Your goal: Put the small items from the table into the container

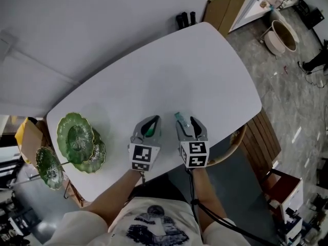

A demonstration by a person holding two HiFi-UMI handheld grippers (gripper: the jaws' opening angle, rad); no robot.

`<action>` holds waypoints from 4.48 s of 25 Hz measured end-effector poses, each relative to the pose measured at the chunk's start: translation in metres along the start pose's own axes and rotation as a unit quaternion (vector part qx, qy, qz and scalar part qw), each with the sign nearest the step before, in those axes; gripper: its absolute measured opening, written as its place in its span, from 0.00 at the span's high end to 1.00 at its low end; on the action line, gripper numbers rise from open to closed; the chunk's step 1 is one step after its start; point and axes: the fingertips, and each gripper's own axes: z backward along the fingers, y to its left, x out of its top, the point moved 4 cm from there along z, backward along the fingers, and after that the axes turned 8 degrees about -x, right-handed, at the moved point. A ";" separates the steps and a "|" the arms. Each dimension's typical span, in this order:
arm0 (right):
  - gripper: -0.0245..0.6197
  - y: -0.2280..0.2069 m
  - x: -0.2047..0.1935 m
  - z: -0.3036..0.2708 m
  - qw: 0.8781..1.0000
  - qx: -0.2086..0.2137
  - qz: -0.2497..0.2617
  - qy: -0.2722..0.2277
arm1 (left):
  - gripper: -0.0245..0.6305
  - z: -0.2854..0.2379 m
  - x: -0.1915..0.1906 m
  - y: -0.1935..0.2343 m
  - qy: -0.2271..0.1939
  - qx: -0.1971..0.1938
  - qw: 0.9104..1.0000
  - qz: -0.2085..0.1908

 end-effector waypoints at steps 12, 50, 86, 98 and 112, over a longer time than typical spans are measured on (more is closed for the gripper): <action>0.62 -0.001 -0.022 -0.029 0.998 0.001 0.021 0.056 | 0.98 -0.008 -0.012 0.009 0.017 0.010 1.000 -0.001; 0.69 0.023 -0.021 -0.014 0.997 0.006 0.040 0.062 | 0.98 0.039 -0.016 0.016 0.021 0.041 0.999 -0.006; 0.69 0.315 0.035 0.184 0.975 0.153 0.147 -0.069 | 0.98 0.411 -0.017 0.031 -0.073 0.251 0.965 -0.010; 0.69 0.407 0.038 0.225 0.959 0.201 0.178 -0.092 | 0.98 0.513 -0.034 0.048 -0.087 0.314 0.945 0.000; 0.69 0.472 0.072 0.235 0.942 0.237 0.205 -0.119 | 0.98 0.561 -0.033 0.078 -0.096 0.349 0.932 0.010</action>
